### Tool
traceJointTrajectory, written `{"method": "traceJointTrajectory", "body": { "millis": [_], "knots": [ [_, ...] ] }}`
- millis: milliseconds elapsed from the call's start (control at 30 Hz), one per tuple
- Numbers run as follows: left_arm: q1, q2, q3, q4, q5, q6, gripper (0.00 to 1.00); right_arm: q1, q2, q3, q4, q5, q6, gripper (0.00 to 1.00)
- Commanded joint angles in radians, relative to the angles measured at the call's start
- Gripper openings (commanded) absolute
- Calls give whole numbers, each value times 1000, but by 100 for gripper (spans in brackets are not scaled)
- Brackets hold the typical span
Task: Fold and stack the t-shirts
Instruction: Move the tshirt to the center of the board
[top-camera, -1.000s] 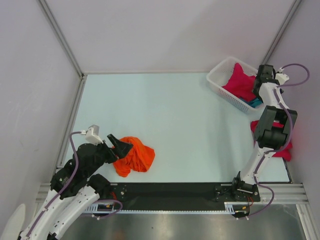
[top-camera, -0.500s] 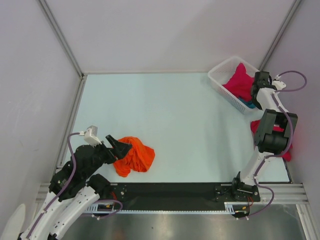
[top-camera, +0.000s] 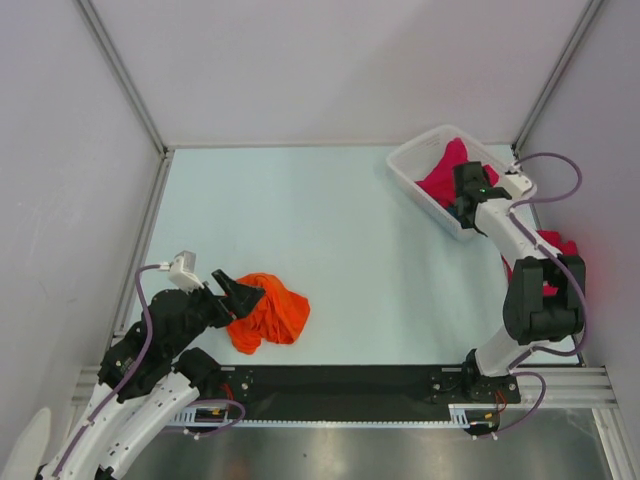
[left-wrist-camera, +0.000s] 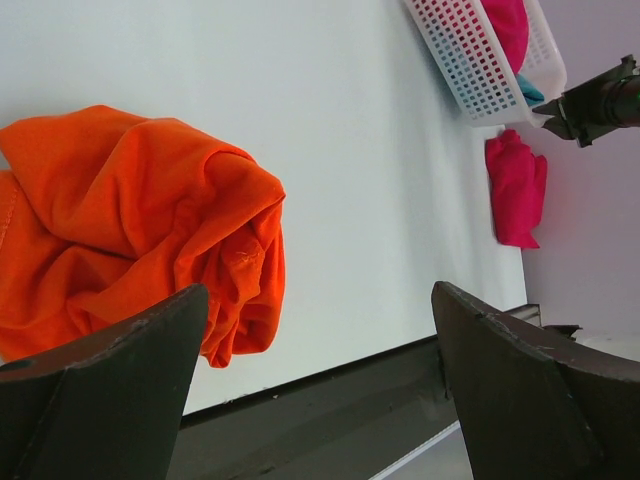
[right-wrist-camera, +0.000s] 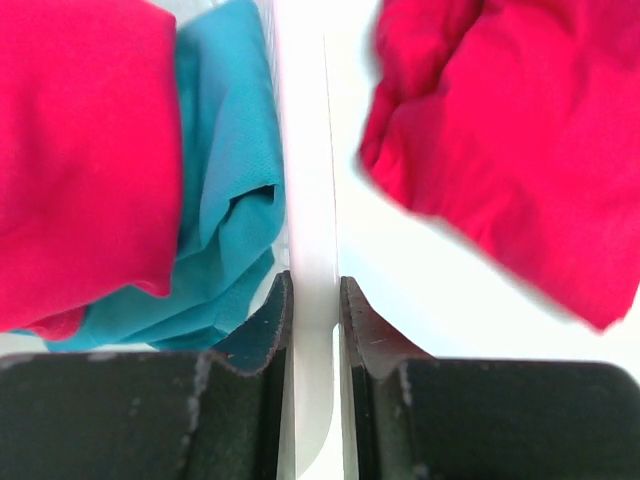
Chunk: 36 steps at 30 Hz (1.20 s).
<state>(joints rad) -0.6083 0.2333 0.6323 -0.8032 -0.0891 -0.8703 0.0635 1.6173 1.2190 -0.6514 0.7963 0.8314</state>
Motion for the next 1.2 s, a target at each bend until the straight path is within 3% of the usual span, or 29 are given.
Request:
{"method": "traceJointTrajectory", "body": {
  "millis": [0, 300, 933, 1167],
  "knots": [
    [-2, -11, 40, 9, 15, 19, 99, 123, -80, -16, -158, 211, 231, 0],
    [-2, -45, 52, -39, -3, 22, 98, 130, 4, 8, -260, 250, 342, 0],
    [-2, -42, 90, -70, -21, 31, 98, -165, 226, 13, -246, -8, 445, 0],
    [-2, -20, 112, -77, -27, 47, 98, -199, 312, 114, -327, 44, 474, 0]
  ]
}}
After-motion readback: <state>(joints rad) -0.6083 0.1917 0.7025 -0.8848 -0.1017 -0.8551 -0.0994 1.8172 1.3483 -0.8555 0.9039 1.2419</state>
